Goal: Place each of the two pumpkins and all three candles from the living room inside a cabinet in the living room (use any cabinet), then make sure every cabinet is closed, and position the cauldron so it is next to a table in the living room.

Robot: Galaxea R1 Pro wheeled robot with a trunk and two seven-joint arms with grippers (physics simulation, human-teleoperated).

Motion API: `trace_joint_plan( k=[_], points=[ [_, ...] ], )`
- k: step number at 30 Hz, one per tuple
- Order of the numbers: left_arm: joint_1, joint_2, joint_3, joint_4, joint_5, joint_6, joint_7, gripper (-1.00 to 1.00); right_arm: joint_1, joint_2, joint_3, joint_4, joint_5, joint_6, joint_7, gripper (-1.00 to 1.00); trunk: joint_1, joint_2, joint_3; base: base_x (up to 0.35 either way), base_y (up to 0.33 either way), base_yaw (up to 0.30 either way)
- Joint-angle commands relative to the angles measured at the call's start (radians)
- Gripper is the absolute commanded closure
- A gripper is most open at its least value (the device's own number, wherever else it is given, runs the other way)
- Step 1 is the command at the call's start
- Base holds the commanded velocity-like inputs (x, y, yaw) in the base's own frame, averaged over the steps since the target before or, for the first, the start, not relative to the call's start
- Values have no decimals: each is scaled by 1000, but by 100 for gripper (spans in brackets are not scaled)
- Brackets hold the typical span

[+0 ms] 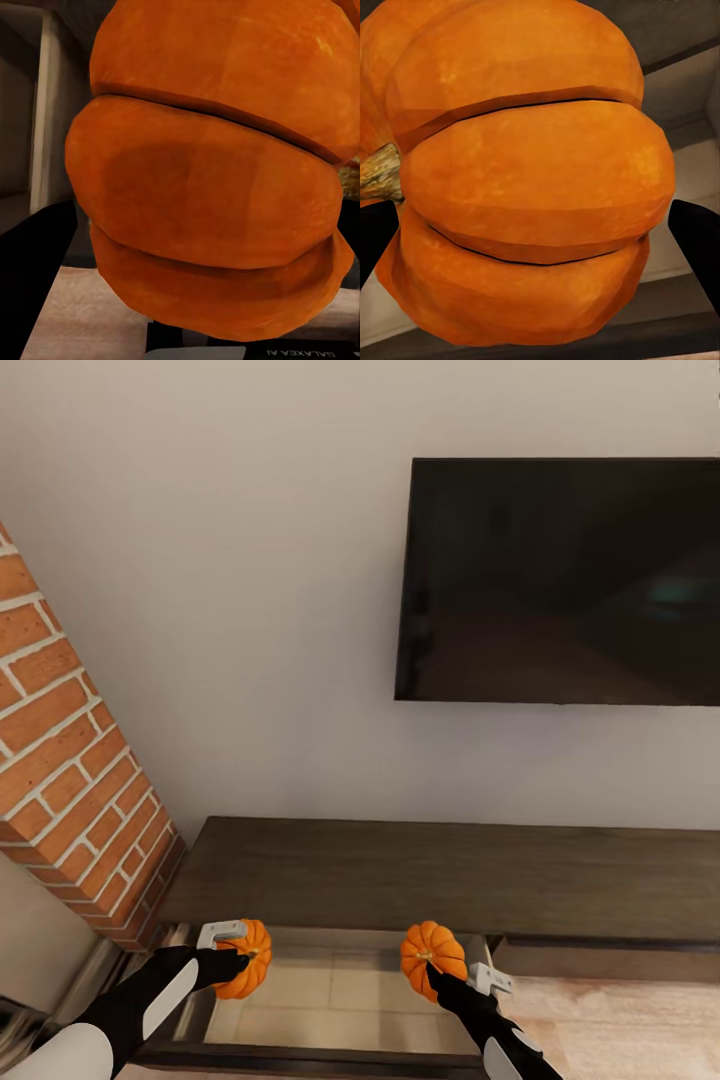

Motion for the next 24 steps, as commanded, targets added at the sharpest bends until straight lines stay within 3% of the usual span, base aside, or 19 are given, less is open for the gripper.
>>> trace_joint_plan(
  k=[1,7,13,24],
  points=[
    [-1,1,-8,-3,9,3,11,100,-1,-1,4,1,-11,-5,2,100,0,-1,-1,8,0,-122],
    [-1,1,-8,-3,9,3,11,100,-1,-1,5,1,-11,-5,2,100,0,-1,3,2,-4,-134],
    [-1,2,-8,-3,9,3,11,100,-1,-1,4,1,-11,-5,1,100,0,-1,3,0,-138,-15],
    [-1,1,-8,-6,9,-2,9,100,-1,-1,5,2,-11,-5,1,100,0,-1,3,0,-10,0]
  ],
)
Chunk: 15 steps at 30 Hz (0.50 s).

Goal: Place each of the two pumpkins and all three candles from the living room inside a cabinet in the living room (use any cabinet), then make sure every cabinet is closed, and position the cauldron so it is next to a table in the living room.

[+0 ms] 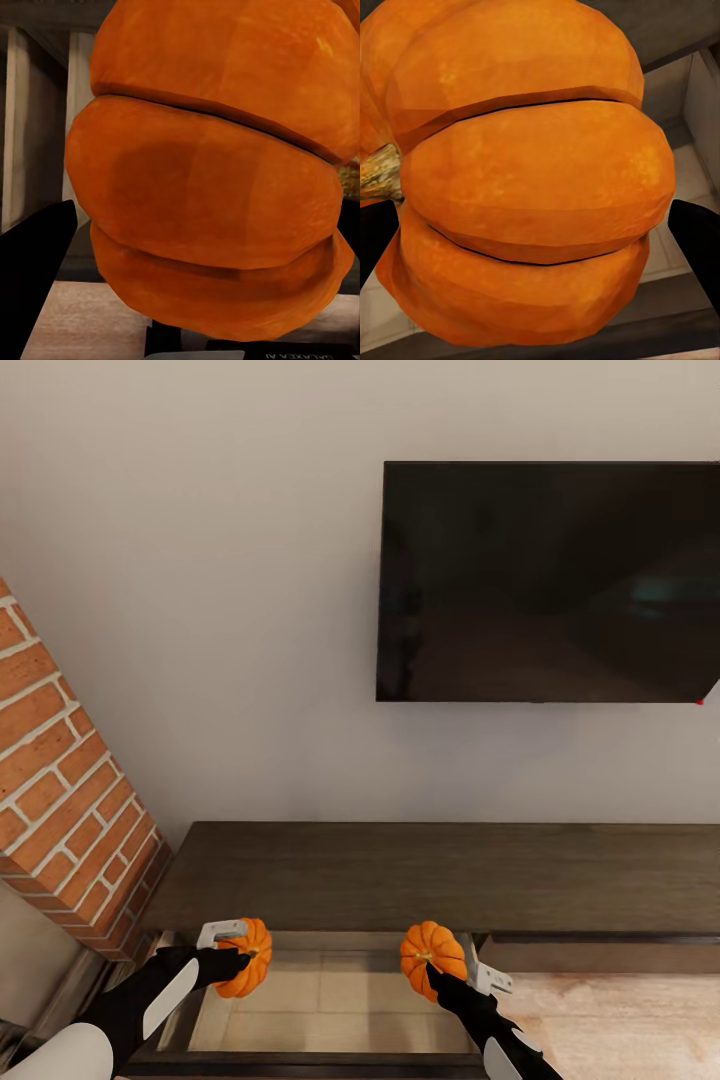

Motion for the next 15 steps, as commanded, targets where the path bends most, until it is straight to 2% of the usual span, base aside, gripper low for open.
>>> trace_joint_plan(
  k=[1,6,15],
  points=[
    [-1,1,-8,-3,9,2,11,100,-1,-1,5,1,-11,-5,1,100,0,-1,-1,0,0,0],
    [-1,1,-9,-3,9,2,10,100,-1,-1,5,2,-11,-5,1,100,0,-1,-1,0,0,0],
    [-1,0,-37,-3,9,1,10,100,-1,-1,7,1,4,-5,-5,100,35,-64,-29,0,0,0]
  ],
)
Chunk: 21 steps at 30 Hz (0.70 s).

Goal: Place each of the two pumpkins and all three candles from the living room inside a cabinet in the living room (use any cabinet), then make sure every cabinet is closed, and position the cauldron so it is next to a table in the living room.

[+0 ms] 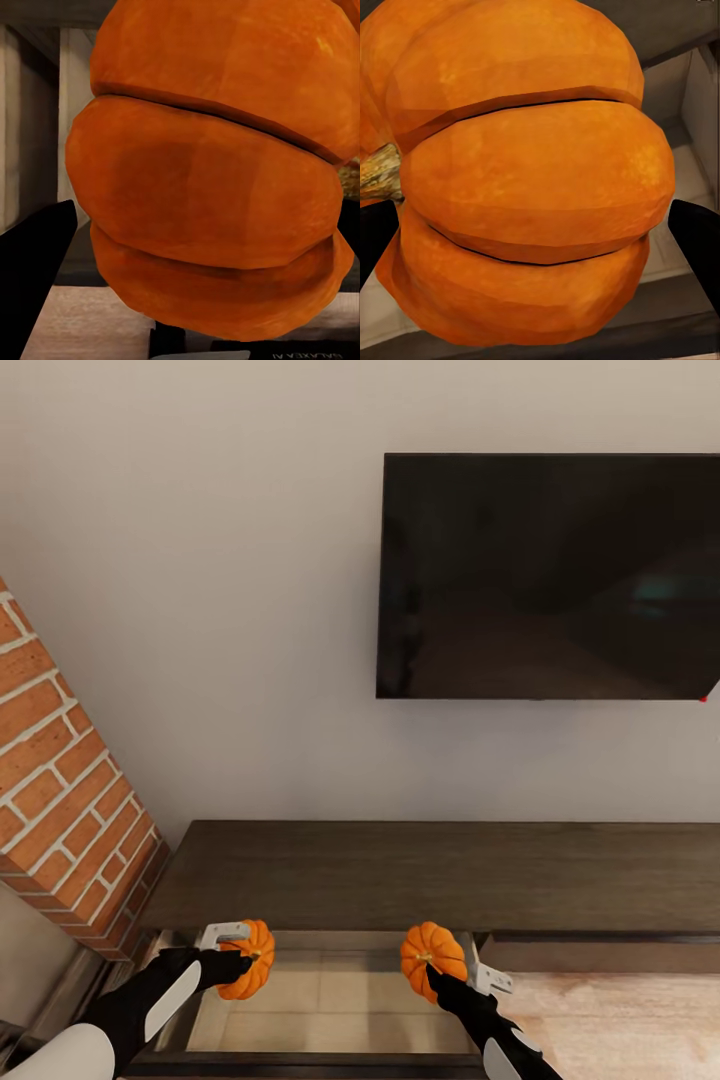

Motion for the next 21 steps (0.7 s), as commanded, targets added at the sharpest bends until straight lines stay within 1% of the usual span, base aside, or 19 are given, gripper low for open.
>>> trace_joint_plan(
  k=[1,3,4,7,8,9,10,13,17,18,21],
  points=[
    [-1,1,-9,-3,8,2,10,100,-1,-1,5,1,-10,-4,-1,100,4,-8,-4,0,0,0],
    [-1,1,-10,-3,8,1,10,100,-1,0,6,2,-11,4,-9,100,12,-22,-10,0,0,0],
    [-1,1,-10,-3,8,1,9,100,-1,1,6,3,-12,9,-29,100,16,-29,-14,0,0,0],
    [-1,1,-10,-3,9,2,9,100,-1,14,9,3,-10,29,-134,100,27,-50,-23,0,0,0],
    [-1,1,-10,-3,9,2,9,100,-1,21,10,2,-9,49,-166,100,31,-57,-26,0,0,0],
    [-1,0,-9,-3,9,2,10,100,-1,32,16,-2,-8,89,-204,100,35,-64,-29,0,0,0],
    [-1,0,-9,-3,9,2,11,100,-1,37,25,-4,-8,114,-220,100,39,-71,-32,0,0,0],
    [-1,0,-9,-3,10,2,13,100,-1,43,52,-9,-9,159,-242,100,50,-92,-42,0,0,0],
    [-1,-2,-8,-3,10,2,15,100,-1,52,64,-11,-10,179,-251,100,65,-120,-54,0,0,0],
    [-1,-6,-7,-2,10,2,16,100,-1,62,67,-12,-10,185,-258,100,69,-127,-57,0,0,0],
    [-1,-28,-13,4,9,3,17,100,-2,100,75,-14,-8,229,-300,100,81,-148,-67,0,0,0]
  ],
)
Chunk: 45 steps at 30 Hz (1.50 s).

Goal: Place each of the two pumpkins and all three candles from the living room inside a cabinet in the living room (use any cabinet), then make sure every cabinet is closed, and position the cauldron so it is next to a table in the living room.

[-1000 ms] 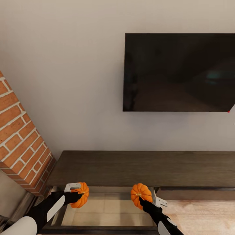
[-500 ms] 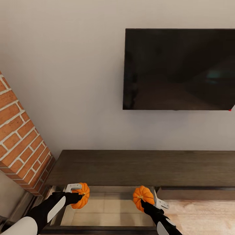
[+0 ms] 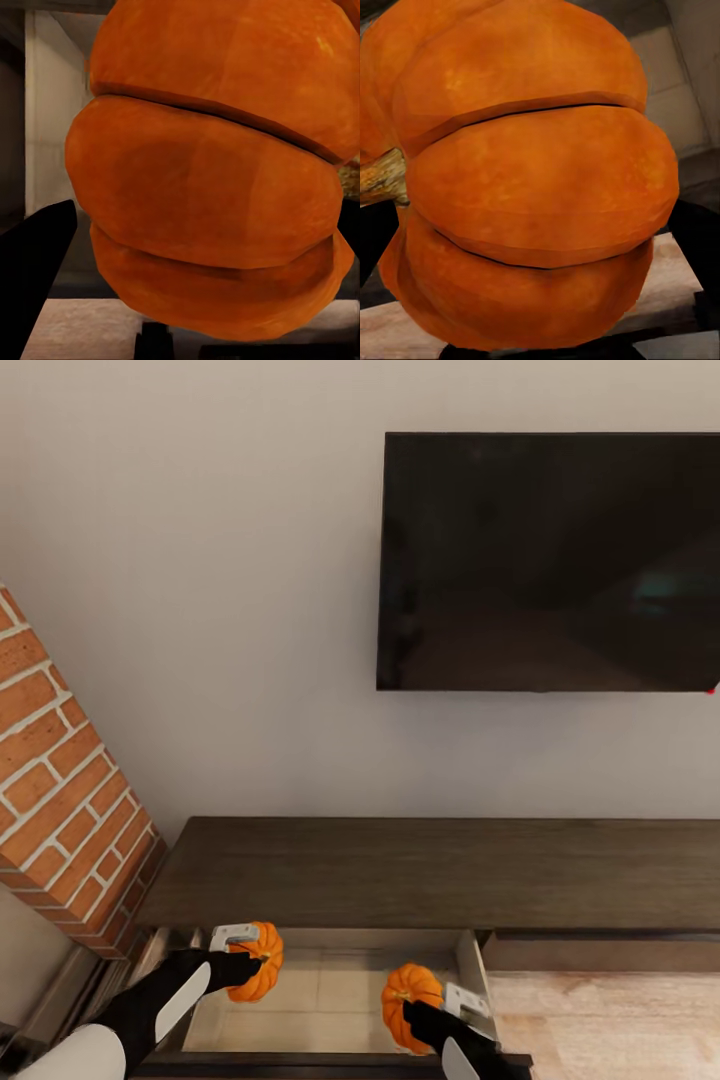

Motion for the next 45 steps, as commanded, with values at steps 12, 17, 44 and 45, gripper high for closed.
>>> trace_joint_plan(
  k=[12,17,44,45],
  points=[
    [-1,-57,-72,13,9,9,42,100,-54,32,100,-8,-1,139,-69,100,46,-85,-39,0,0,0],
    [-1,-88,-95,35,6,11,77,100,-77,32,138,-9,0,138,-67,100,65,-120,-54,0,0,0],
    [-1,-114,-99,35,0,11,80,100,-111,31,221,-36,-9,120,-47,100,169,-309,-139,0,0,0],
    [-1,-114,-99,34,0,11,81,100,-111,30,221,-34,-9,119,-47,100,173,-316,-142,0,0,0]
  ],
)
